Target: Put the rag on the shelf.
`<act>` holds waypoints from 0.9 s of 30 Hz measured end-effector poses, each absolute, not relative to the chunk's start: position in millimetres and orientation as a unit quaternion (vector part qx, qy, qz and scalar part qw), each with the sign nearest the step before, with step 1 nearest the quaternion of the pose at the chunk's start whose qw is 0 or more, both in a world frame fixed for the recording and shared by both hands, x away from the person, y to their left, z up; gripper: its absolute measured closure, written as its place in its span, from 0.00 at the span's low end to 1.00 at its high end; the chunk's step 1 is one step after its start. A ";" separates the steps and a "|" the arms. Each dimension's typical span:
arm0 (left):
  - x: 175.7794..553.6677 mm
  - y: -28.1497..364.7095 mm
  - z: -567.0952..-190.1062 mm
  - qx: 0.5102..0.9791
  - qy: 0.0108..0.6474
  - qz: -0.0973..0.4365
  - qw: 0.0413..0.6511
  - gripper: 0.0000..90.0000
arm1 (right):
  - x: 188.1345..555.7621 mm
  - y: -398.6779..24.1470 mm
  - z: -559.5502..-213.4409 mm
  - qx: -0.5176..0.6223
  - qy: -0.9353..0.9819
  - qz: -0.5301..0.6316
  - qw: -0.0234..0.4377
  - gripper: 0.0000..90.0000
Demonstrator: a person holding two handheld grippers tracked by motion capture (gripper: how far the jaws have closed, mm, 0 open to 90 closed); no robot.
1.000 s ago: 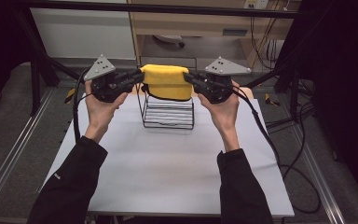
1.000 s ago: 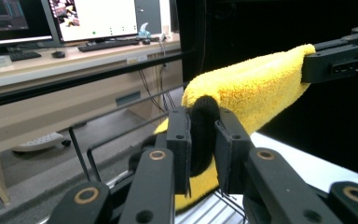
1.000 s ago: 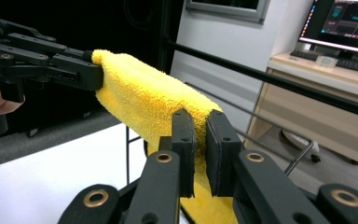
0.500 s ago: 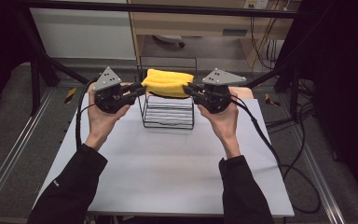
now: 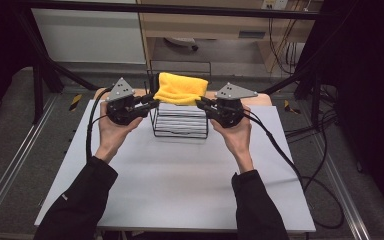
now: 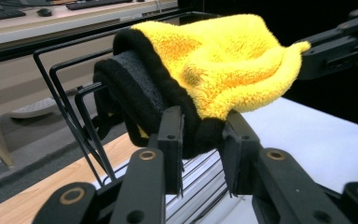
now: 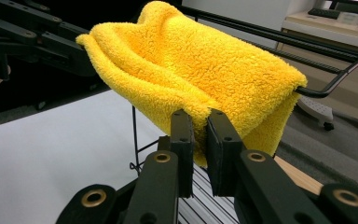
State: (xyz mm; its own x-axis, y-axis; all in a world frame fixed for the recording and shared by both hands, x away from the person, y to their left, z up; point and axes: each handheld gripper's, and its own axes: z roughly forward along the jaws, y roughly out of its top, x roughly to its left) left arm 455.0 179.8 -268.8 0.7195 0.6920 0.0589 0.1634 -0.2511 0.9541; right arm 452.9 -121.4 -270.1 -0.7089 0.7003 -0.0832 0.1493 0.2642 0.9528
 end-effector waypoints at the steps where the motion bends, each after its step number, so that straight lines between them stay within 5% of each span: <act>1: 453.2 181.1 -264.7 0.751 0.286 0.236 0.547 0.76 | 452.8 -121.5 -270.1 0.281 0.753 0.537 0.257 0.91; 12: 447.1 185.1 -241.5 0.744 0.292 0.218 0.561 0.64 | 450.8 -120.5 -272.5 0.270 0.760 0.526 0.269 0.90; 22: 470.7 179.5 -276.3 0.775 0.332 0.203 0.498 0.87 | 449.7 -123.1 -273.9 0.282 0.756 0.538 0.246 0.76; 26: 476.0 177.7 -283.8 0.780 0.335 0.197 0.491 0.96 | 451.9 -125.7 -275.7 0.290 0.751 0.543 0.238 0.82; 27: 477.4 176.5 -286.1 0.781 0.335 0.199 0.488 0.98 | 455.1 -125.4 -278.8 0.298 0.754 0.538 0.229 0.91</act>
State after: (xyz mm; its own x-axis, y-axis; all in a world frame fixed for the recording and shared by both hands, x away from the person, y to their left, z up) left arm 477.4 176.5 -286.1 0.6962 0.7177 -0.0158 0.3282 -0.2986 0.8962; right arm 455.1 -125.4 -278.8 -0.7172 0.6964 -0.0242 0.2032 0.2422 0.9487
